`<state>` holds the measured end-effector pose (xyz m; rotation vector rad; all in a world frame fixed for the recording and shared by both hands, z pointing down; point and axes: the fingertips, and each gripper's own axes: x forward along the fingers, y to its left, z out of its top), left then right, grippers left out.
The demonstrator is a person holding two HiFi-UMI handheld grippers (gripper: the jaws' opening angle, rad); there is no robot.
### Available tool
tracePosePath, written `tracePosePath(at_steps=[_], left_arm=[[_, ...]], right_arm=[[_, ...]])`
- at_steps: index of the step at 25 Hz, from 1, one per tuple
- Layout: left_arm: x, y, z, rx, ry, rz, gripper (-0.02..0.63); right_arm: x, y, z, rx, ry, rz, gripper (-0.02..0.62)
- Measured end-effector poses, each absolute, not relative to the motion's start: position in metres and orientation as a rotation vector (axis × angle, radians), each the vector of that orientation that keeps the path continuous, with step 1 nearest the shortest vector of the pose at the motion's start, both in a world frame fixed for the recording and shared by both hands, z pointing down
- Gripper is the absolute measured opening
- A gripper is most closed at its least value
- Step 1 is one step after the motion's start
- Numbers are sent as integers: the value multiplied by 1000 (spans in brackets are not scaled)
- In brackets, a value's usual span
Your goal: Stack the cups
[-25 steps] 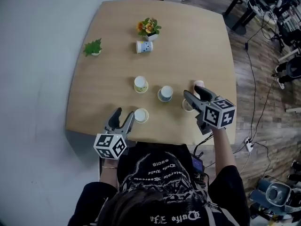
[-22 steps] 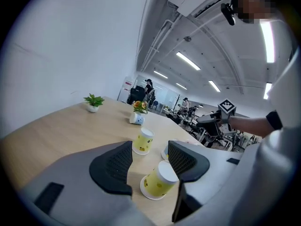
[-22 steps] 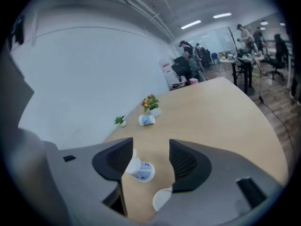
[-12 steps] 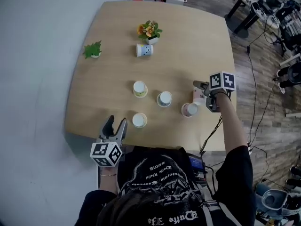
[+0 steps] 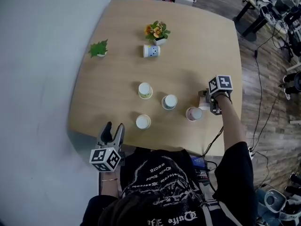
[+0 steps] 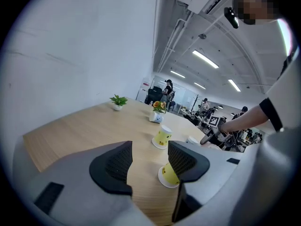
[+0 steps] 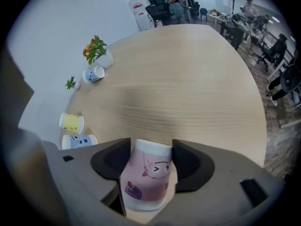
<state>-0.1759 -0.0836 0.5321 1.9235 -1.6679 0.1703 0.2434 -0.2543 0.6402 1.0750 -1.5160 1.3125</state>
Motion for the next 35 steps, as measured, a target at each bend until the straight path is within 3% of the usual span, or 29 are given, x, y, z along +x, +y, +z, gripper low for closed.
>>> tracePosePath(at_steps=[7,16,27,35], left_arm=[[-168,-88,531,1949,-1644,182,245],[-152,-96,532,2017,-1547,165,245],[-151,-97,524,2116,-1461,155,245],[-146,-97,519,2171,-1388,163,245]], right_arm=[[243,-269,616,1115,-1680,1177,282],[202,-282,509,1234,-2174,794,281],[142,-211,416,1282,-2440,331,281],[73,-152,415,1181,-2529,180,281]])
